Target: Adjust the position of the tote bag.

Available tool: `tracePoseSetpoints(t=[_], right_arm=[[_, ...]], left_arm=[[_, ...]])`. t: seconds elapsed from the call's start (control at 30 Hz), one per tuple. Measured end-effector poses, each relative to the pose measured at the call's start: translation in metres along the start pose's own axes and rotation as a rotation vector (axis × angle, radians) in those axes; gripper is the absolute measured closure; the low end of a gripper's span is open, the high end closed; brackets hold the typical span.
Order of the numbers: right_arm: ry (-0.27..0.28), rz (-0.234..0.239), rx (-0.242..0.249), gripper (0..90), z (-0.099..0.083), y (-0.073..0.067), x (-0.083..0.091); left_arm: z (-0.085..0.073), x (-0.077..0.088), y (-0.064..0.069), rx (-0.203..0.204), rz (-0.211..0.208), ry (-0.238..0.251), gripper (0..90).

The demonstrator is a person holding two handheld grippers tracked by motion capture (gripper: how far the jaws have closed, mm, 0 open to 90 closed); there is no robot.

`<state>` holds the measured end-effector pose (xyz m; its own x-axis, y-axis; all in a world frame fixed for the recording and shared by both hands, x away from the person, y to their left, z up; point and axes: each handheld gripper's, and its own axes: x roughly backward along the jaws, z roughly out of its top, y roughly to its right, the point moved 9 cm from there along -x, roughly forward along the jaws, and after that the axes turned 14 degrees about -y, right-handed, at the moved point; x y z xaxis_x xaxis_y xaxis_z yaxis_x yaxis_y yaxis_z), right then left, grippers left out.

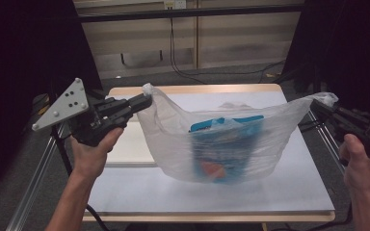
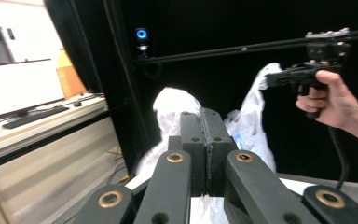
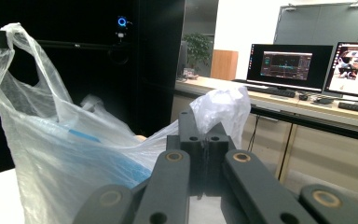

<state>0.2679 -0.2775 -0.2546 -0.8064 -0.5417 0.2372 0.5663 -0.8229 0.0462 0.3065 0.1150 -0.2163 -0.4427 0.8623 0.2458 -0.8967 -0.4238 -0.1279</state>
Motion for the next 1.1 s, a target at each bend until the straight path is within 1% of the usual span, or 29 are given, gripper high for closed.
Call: tracePoseSetpoints(t=[0.03,0.07,0.1,0.13,0.17,0.2,0.23,0.27,0.3,0.33,0.37,0.4,0.43,0.53,0.57,0.6,0.63,0.67,0.7,0.73,0.77,0.83,0.87,0.9,0.93,1.03,1.07,1.1], right_arm=[[-0.002,-0.001,0.001,90.0,0.005,0.002,0.0],[-0.002,-0.001,0.001,90.0,0.005,0.002,0.0],[0.002,0.0,-0.002,90.0,0.008,0.003,0.001],[0.006,-0.005,-0.002,90.0,0.011,0.006,0.001],[0.006,-0.005,-0.002,90.0,0.011,0.006,0.001],[0.002,-0.003,-0.008,90.0,0.012,0.007,-0.001],[0.002,-0.003,-0.008,90.0,0.012,0.007,-0.001],[-0.014,-0.014,-0.003,90.0,0.01,0.009,-0.004],[-0.01,-0.007,-0.012,90.0,0.011,0.009,-0.004],[-0.01,-0.007,-0.012,90.0,0.011,0.009,-0.004],[-0.007,-0.008,-0.018,90.0,0.013,0.01,-0.005],[-0.008,-0.005,-0.011,90.0,0.014,0.01,-0.005],[-0.013,-0.006,-0.007,90.0,0.015,0.009,-0.006],[-0.015,-0.005,-0.003,90.0,0.018,0.007,-0.008],[-0.04,-0.005,-0.004,90.0,0.016,0.006,-0.01],[-0.04,-0.005,-0.004,90.0,0.016,0.006,-0.01],[-0.075,-0.002,-0.001,90.0,0.009,0.006,-0.011],[-0.075,-0.002,-0.001,90.0,0.009,0.006,-0.011],[-0.087,0.001,-0.004,90.0,0.005,0.006,-0.011],[-0.102,0.001,-0.007,90.0,-0.001,0.007,-0.01],[-0.119,0.003,-0.016,90.0,-0.01,0.007,-0.009],[-0.135,-0.006,-0.023,90.0,-0.019,0.01,-0.007],[-0.135,-0.006,-0.023,90.0,-0.019,0.01,-0.007],[-0.146,-0.008,-0.035,90.0,-0.025,0.013,-0.005],[-0.145,-0.006,-0.047,90.0,-0.027,0.014,-0.004],[-0.16,0.002,-0.05,90.0,-0.033,0.015,-0.004],[-0.17,0.008,-0.05,90.0,-0.036,0.014,-0.003],[-0.191,0.01,-0.045,90.0,-0.04,0.012,-0.003]], left_arm=[[-0.001,0.001,-0.004,0.015,0.006,0.004,89.9],[-0.003,0.003,-0.008,0.018,0.02,-0.001,89.9],[-0.005,0.005,-0.012,0.026,0.025,-0.001,89.9],[-0.011,0.008,-0.019,0.046,0.04,-0.004,89.9],[-0.011,0.008,-0.019,0.046,0.04,-0.004,89.9],[-0.017,0.01,-0.026,0.059,0.051,-0.015,89.8],[-0.017,0.01,-0.026,0.059,0.051,-0.015,89.9],[-0.022,0.013,-0.034,0.07,0.065,-0.019,89.9],[-0.022,0.013,-0.034,0.07,0.065,-0.019,89.9],[-0.023,0.014,-0.036,0.087,0.062,-0.012,90.0],[-0.024,0.015,-0.038,0.093,0.062,-0.012,90.0],[-0.025,0.016,-0.04,0.091,0.066,-0.015,90.0],[-0.025,0.017,-0.04,0.086,0.059,-0.012,90.0],[-0.026,0.017,-0.039,0.098,0.061,-0.005,90.0],[-0.031,0.015,-0.04,0.083,0.066,-0.032,90.0],[-0.031,0.015,-0.04,0.083,0.066,-0.032,90.0],[-0.035,0.014,-0.038,0.085,0.057,-0.046,89.9],[-0.035,0.014,-0.038,0.085,0.057,-0.046,90.0],[-0.038,0.013,-0.035,0.09,0.058,-0.047,90.0],[-0.04,0.013,-0.034,0.087,0.053,-0.053,90.0],[-0.046,0.009,-0.032,0.079,0.058,-0.092,90.0],[-0.053,0.008,-0.033,0.076,0.061,-0.122,89.9],[-0.053,0.008,-0.033,0.076,0.061,-0.122,90.0],[-0.056,0.007,-0.033,0.086,0.059,-0.129,90.0],[-0.061,0.006,-0.033,0.091,0.053,-0.141,90.0],[-0.065,0.006,-0.03,0.08,0.045,-0.156,90.0],[-0.066,0.007,-0.028,0.079,0.043,-0.156,90.0],[-0.067,0.007,-0.025,0.076,0.041,-0.162,90.0]])
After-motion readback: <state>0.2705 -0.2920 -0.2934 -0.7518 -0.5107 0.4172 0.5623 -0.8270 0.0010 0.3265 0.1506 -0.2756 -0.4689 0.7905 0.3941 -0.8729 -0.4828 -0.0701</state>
